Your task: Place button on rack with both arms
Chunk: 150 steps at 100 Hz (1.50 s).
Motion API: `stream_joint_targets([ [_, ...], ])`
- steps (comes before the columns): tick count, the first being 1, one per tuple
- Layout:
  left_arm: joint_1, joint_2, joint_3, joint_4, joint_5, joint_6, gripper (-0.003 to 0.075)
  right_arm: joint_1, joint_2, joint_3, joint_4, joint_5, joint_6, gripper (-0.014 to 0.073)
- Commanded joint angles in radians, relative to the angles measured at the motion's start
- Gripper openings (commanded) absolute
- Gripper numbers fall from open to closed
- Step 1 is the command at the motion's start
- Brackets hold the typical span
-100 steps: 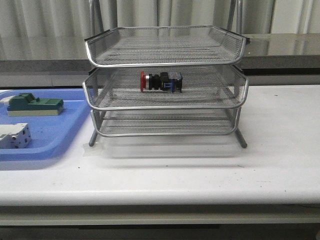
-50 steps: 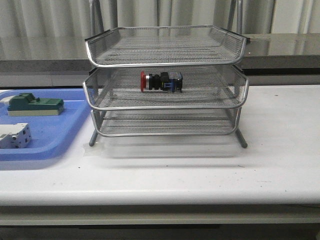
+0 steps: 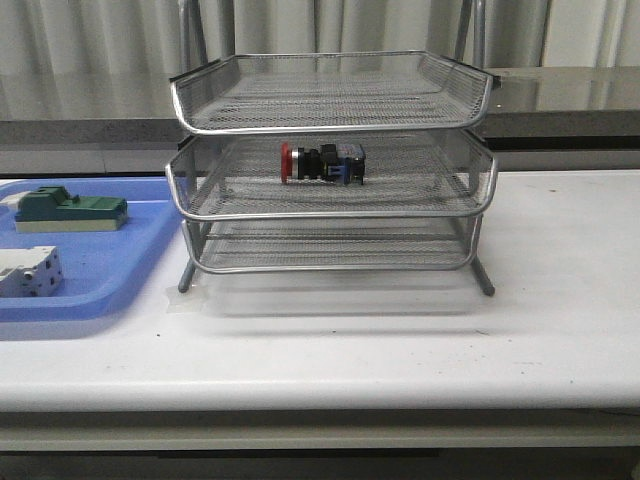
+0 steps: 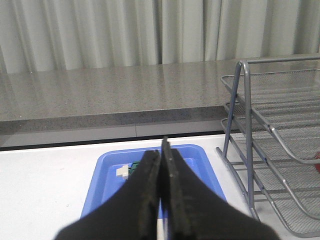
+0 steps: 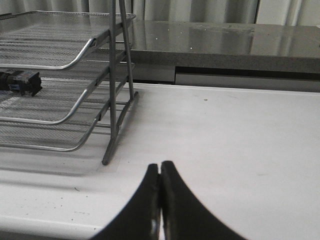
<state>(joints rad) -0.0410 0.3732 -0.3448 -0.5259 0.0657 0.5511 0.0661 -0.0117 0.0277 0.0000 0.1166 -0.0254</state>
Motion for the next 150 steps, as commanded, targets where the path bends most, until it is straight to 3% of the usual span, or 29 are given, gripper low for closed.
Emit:
stream_joint_targets([
  [1,0.001,0.004,-0.025,-0.013,-0.073,-0.011,-0.002,-0.004,-0.015,-0.017,0.0,-0.084,-0.001,-0.006],
  [38,-0.001,0.004,-0.011,-0.013,-0.078,-0.011,-0.002,-0.004,-0.015,-0.017,0.0,-0.084,-0.001,-0.006],
  [52,-0.012,0.0,0.016,0.072,-0.09,-0.042,-0.002,-0.004,-0.015,-0.017,0.0,-0.084,-0.001,-0.006],
  [61,-0.025,-0.002,0.038,0.284,-0.098,-0.241,-0.002,-0.004,-0.015,-0.017,0.0,-0.084,-0.001,-0.006],
  [67,-0.031,-0.002,0.054,0.489,-0.116,-0.465,-0.002,-0.004,-0.015,-0.017,0.0,-0.084,-0.001,-0.006],
  [77,-0.033,-0.002,0.093,0.632,-0.194,-0.642,-0.002,-0.004,-0.015,-0.017,0.0,-0.084,-0.001,-0.006],
  [97,-0.033,-0.004,0.167,0.642,-0.307,-0.65,-0.002,-0.004,-0.015,-0.017,0.0,-0.084,-0.001,-0.006],
  [150,-0.007,-0.317,0.391,0.617,-0.303,-0.65,-0.002,-0.004,-0.015,-0.017,0.0,-0.084,-0.001,-0.006],
])
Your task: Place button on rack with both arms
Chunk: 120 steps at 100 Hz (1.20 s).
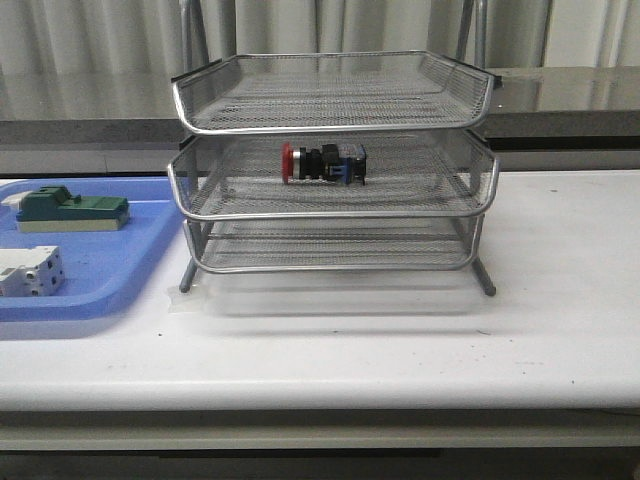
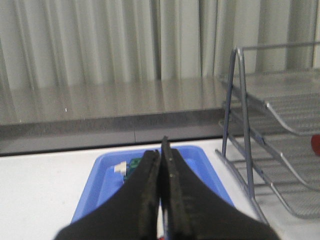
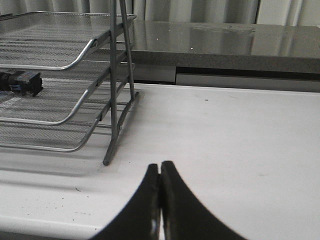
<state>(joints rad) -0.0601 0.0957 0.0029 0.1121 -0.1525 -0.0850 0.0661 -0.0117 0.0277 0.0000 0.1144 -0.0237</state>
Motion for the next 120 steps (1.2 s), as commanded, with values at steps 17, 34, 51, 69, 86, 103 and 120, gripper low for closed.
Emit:
stream_joint_targets([
  [17,0.039,-0.135,0.041,-0.027,0.066,-0.027,-0.002,-0.004,-0.015,-0.017,0.0,-0.082,-0.002,-0.006],
  [34,0.045,-0.131,0.041,-0.029,0.121,-0.042,-0.002,-0.004,-0.015,-0.017,-0.006,-0.081,-0.002,-0.006],
  [51,0.045,-0.131,0.041,-0.029,0.121,-0.055,-0.002,-0.004,-0.015,-0.017,-0.006,-0.081,-0.002,-0.006],
  [69,0.045,-0.131,0.041,-0.029,0.121,-0.055,-0.002,-0.004,-0.015,-0.017,-0.006,-0.081,-0.002,-0.006],
  [86,0.045,-0.131,0.041,-0.029,0.121,-0.055,-0.002,-0.004,-0.015,-0.017,-0.006,-0.081,-0.002,-0.006],
  [103,0.045,-0.131,0.041,-0.029,0.121,-0.055,-0.002,-0.004,-0.015,-0.017,-0.006,-0.081,-0.002,-0.006],
  [120,0.045,-0.131,0.041,-0.029,0.121,-0.055,-0.002,-0.004,-0.015,-0.017,-0.006,-0.081,-0.002,-0.006],
])
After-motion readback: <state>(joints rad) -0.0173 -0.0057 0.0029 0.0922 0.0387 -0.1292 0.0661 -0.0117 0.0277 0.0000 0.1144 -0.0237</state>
